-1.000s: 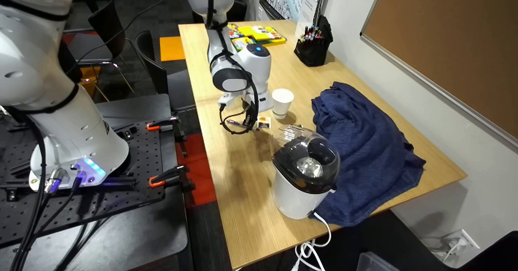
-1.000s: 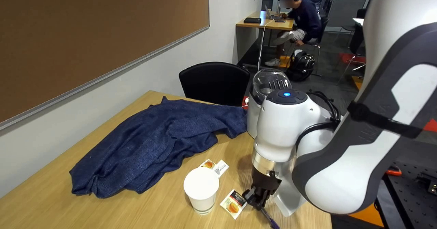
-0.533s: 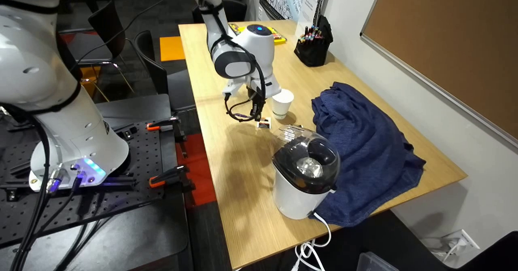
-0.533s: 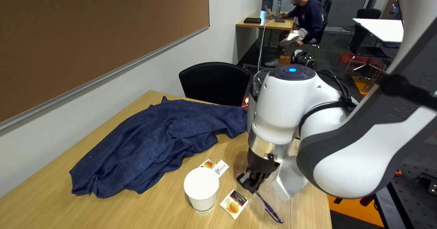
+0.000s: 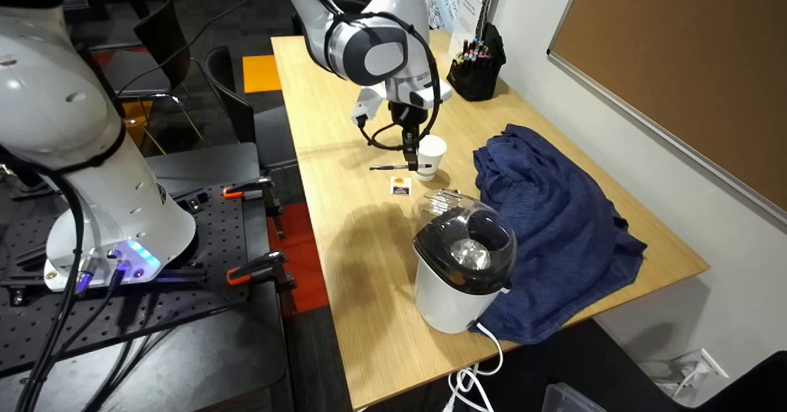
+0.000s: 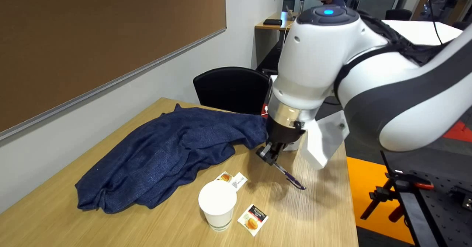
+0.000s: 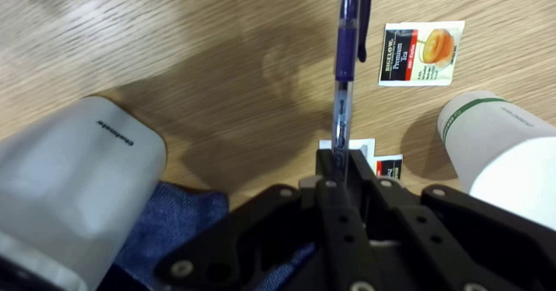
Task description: Put the pen in the cup
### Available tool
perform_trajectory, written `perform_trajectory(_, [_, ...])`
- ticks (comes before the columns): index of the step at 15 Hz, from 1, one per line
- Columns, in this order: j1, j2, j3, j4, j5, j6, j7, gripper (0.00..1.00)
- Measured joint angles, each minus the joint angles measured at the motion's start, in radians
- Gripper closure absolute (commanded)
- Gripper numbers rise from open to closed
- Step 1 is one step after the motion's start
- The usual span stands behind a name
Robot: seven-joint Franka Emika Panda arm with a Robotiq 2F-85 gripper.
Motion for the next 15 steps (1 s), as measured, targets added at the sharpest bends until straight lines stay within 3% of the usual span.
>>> perform_trajectory(3, [-0.033, -0.087, 0.019, 0.009, -0.134, -0.081, 0.023, 0.97])
perform_trajectory(6, [-0.115, -0.167, 0.100, 0.017, -0.203, -0.152, 0.023, 0.97])
perform_trajectory(11, [-0.255, -0.267, 0.253, 0.020, -0.215, -0.263, -0.059, 0.97])
perform_trajectory(15, [-0.325, -0.307, 0.319, 0.020, -0.214, -0.302, -0.207, 0.97])
